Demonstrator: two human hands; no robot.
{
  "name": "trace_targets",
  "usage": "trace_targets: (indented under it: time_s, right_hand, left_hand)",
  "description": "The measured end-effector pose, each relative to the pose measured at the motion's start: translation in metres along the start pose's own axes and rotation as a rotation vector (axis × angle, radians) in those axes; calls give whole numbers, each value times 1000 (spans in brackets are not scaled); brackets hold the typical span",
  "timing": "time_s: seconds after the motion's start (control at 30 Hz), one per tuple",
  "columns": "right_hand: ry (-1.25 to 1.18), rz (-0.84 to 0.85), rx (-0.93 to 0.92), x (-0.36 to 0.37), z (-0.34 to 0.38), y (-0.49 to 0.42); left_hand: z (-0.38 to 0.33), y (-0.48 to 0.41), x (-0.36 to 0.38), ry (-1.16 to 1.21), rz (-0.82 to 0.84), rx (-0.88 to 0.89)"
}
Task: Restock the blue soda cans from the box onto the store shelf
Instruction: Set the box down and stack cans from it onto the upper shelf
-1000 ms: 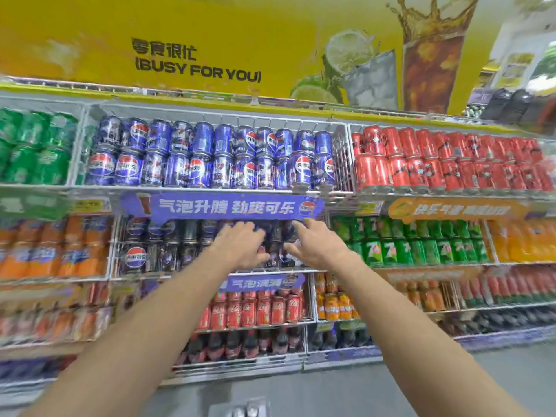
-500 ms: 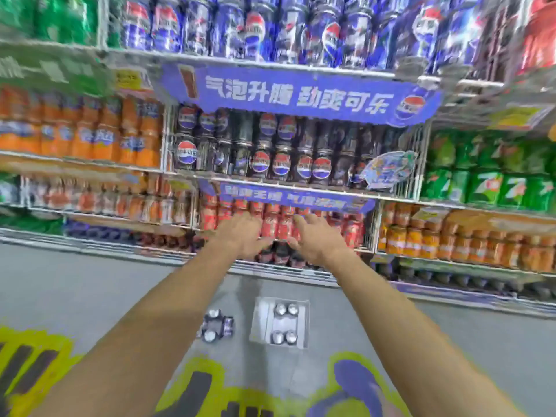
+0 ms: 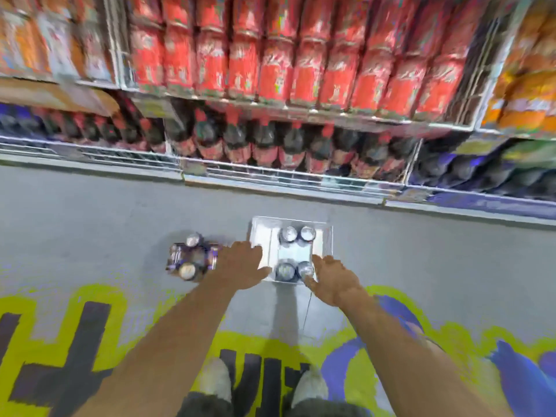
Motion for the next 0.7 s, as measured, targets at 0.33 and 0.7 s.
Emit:
trace_targets:
  time_s: [0.33,0.7]
  right_hand:
    - [-109,-108,60,113,-13,-202]
    - [-319,-190,198,128,-23,-283]
  left_hand:
    - [46,-192,164,4,-332,138]
    - [74,-262,185,261,-276,-5]
Point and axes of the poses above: each hand's wrist, its own y-axis away from the middle knuckle, its own x-axis out of the palm, z = x × y, the point moved 9 cm from there along -y, towards the middle knuckle, and after that the axes turned 14 degrees about x, right-handed, at the moved point
